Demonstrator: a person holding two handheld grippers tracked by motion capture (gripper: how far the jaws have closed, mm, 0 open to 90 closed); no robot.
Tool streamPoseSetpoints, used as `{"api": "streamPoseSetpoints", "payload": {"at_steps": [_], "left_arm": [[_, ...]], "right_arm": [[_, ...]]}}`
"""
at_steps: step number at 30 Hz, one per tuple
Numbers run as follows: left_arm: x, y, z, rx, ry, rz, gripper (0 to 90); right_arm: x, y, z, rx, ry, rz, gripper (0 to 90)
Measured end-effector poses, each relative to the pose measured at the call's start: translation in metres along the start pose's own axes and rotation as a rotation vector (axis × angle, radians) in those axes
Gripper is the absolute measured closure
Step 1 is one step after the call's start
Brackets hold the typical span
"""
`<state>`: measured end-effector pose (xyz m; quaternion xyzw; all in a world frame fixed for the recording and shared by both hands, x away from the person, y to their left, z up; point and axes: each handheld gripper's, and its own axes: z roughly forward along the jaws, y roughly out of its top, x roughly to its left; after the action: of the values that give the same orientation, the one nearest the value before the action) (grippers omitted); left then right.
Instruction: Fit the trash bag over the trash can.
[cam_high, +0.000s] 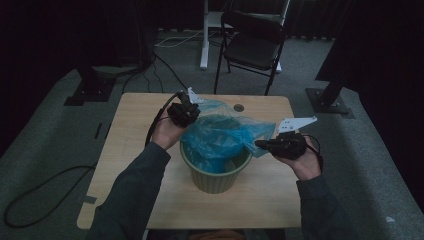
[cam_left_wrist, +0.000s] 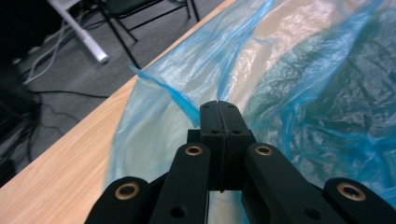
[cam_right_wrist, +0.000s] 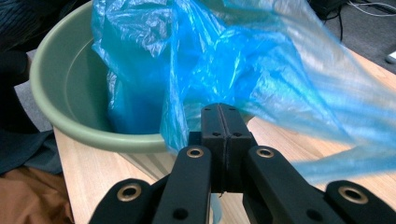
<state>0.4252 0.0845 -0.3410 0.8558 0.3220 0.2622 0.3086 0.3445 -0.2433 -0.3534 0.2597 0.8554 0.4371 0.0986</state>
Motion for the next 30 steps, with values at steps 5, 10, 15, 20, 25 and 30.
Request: {"api": "streamPoseSetpoints", "payload": {"at_steps": [5,10,15,20,25,30], "left_arm": [[0.003,-0.004,-0.003,-0.008,-0.013,-0.017,89.7],[0.0,-0.005,0.0,-0.008,-0.019,-0.015,89.7],[-0.002,-0.006,0.0,-0.012,-0.027,-0.013,89.7],[-0.004,-0.008,-0.001,-0.018,-0.028,-0.013,89.7],[-0.003,-0.012,-0.003,-0.022,-0.019,-0.029,89.7],[0.003,-0.021,-0.006,-0.017,-0.013,-0.044,89.7]], "right_arm": [[-0.002,0.007,-0.004,-0.047,-0.038,0.028,73.0],[0.001,0.028,0.001,-0.078,-0.061,0.011,64.6],[0.004,0.045,0.016,-0.056,-0.103,-0.016,62.4],[0.0,0.055,0.032,-0.035,-0.125,0.0,60.0],[-0.007,0.052,0.041,0.017,-0.137,0.016,80.3],[-0.012,0.038,0.033,0.028,-0.142,0.055,88.9]]}}
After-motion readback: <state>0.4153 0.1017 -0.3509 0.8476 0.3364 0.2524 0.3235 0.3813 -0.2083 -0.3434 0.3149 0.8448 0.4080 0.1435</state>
